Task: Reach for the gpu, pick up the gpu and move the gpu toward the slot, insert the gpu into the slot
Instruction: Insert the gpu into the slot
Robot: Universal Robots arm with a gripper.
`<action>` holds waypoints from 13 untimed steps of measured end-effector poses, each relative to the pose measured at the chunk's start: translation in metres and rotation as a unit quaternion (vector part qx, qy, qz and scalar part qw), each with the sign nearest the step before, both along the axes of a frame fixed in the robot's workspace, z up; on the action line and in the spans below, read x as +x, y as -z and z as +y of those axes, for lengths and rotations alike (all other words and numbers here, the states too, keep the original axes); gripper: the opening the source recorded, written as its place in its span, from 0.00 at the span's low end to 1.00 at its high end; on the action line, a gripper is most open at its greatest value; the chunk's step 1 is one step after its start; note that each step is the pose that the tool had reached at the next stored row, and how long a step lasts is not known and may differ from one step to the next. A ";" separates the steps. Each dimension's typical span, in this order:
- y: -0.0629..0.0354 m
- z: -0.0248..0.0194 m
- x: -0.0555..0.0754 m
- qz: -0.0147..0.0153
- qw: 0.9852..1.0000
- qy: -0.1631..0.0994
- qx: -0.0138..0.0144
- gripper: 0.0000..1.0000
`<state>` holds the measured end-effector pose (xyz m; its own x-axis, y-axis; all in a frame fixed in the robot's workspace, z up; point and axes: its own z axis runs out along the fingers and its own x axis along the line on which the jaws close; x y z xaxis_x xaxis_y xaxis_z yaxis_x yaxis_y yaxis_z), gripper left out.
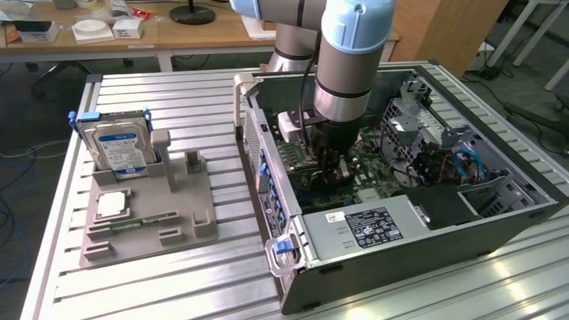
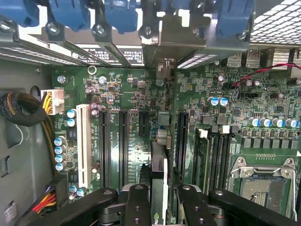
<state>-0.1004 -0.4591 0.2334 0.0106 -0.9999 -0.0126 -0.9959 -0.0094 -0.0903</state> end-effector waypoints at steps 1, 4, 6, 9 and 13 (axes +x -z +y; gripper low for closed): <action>0.0000 0.0000 0.000 0.000 1.000 0.000 0.000 0.27; 0.0000 0.0000 0.000 0.000 1.000 0.000 0.000 0.27; 0.0000 0.0000 0.000 0.000 1.000 0.000 0.000 0.27; 0.0000 0.0000 0.000 0.000 1.000 0.000 0.000 0.27; 0.0000 0.0000 0.000 0.000 1.000 0.000 0.000 0.27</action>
<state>-0.1006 -0.4591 0.2334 0.0106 -0.9999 -0.0128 -0.9959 -0.0094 -0.0903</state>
